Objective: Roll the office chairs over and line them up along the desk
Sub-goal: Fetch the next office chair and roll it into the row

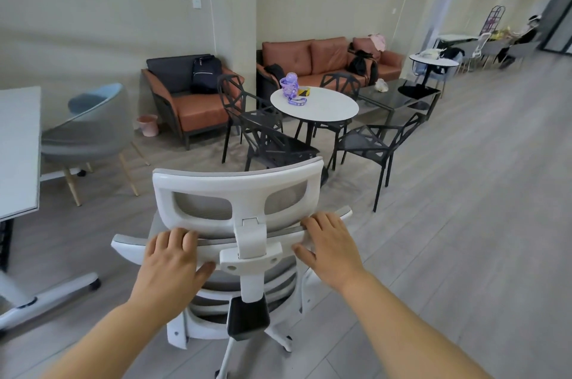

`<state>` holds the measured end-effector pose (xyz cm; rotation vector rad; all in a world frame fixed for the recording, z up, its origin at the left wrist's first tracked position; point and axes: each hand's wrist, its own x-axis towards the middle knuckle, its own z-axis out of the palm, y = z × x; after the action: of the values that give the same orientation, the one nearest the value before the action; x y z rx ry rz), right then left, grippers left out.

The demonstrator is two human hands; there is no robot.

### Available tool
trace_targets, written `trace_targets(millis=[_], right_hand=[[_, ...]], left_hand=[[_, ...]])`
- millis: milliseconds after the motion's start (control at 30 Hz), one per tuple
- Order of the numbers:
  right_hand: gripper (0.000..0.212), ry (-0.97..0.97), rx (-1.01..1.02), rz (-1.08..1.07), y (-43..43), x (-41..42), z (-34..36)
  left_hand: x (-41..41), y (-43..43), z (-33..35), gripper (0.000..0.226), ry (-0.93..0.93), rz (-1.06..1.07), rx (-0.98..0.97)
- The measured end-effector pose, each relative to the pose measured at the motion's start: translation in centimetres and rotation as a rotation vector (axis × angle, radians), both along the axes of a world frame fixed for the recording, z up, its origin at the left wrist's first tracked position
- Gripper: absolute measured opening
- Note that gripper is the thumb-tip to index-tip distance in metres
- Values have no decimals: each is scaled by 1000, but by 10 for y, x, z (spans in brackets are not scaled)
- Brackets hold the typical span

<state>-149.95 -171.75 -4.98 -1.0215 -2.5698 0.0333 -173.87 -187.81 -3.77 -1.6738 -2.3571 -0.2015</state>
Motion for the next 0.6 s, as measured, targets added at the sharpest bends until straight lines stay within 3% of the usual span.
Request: trace_targets(millis=[267,600], right_hand=[[45,48,32,-83,-42,78,-1],[40,161,18,-190,-71,160,-2]], left_hand=[[62,-20,1,43,3,-114,-3],[127,-16,2,49,23,-265,75]])
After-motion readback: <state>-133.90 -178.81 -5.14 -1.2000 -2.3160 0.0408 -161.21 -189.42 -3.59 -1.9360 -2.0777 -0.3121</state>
